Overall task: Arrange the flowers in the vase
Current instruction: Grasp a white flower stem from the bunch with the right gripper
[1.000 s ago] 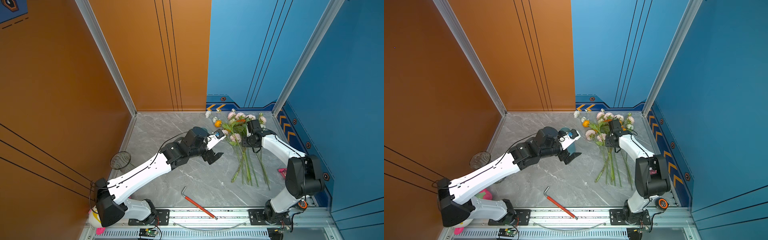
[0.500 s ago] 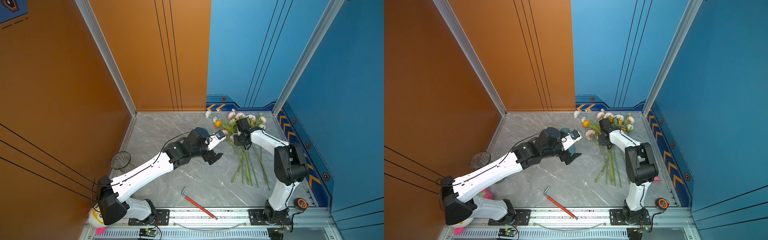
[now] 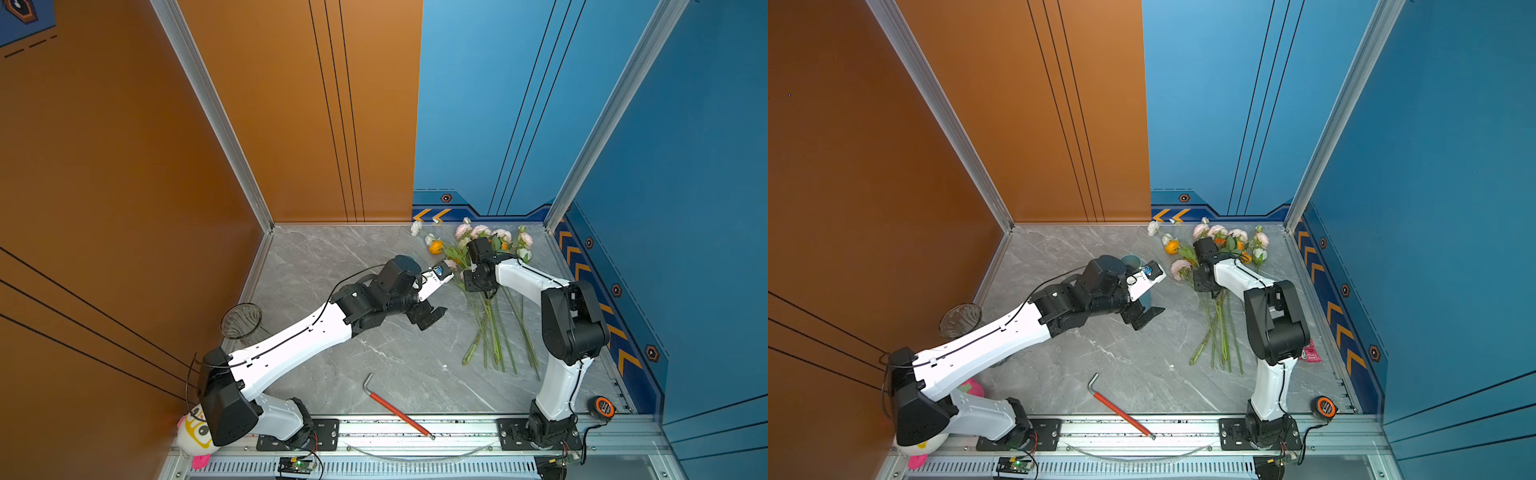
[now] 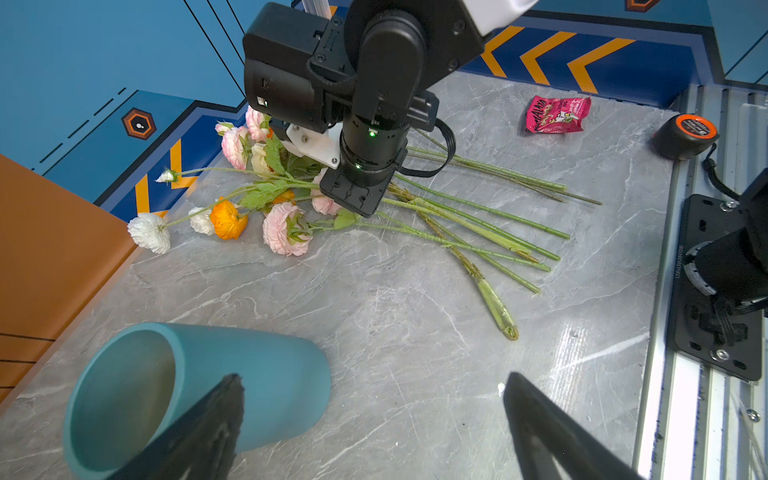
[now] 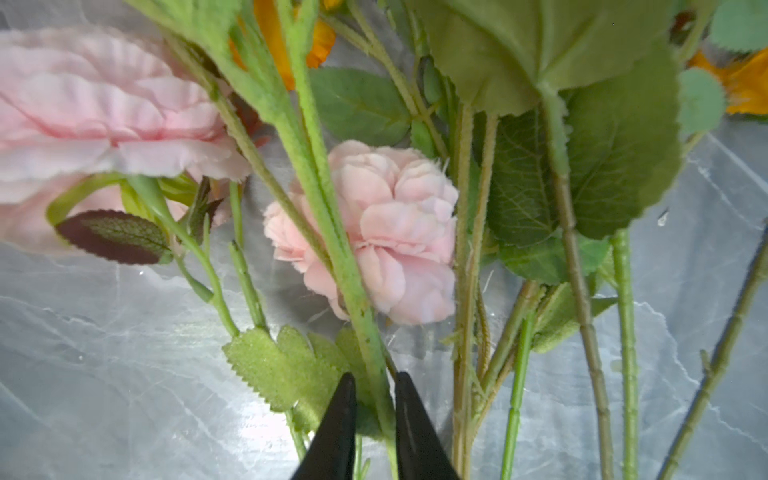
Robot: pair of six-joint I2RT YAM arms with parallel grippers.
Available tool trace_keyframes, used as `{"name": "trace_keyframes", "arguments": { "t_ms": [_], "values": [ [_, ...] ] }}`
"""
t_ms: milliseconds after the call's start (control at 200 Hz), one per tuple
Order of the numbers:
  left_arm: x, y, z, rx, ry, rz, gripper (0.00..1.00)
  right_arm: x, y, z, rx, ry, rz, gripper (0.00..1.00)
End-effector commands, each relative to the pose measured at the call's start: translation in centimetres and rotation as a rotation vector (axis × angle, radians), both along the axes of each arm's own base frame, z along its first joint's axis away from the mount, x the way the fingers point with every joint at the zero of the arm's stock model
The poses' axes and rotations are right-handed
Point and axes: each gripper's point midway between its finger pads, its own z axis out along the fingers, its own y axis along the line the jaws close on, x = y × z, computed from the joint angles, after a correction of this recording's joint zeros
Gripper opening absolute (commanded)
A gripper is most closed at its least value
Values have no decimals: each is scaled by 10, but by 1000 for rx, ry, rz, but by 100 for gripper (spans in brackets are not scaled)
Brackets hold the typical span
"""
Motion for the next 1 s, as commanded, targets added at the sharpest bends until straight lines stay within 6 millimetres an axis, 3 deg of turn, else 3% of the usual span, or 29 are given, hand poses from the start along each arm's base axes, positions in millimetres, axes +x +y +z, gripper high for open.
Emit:
{"name": "trace_keyframes", "arguments": {
  "t_ms": [0, 270, 400, 736, 996],
  "values": [
    [4, 4, 3, 2, 8, 27, 98, 4, -6, -4, -46, 5, -16, 17],
    [4, 3, 3, -1, 12, 27, 98, 4, -8, -6, -64, 10, -14, 11],
    [5, 4, 2, 3, 13, 31, 98, 1, -6, -1, -56, 6, 4, 0],
    [5, 4, 0, 10, 18, 34, 98, -20, -5, 48, 1, -59, 47, 0],
    [8, 5, -1, 15, 15, 43, 98, -39, 7, 80, 277, -55, 53, 0]
  ]
}}
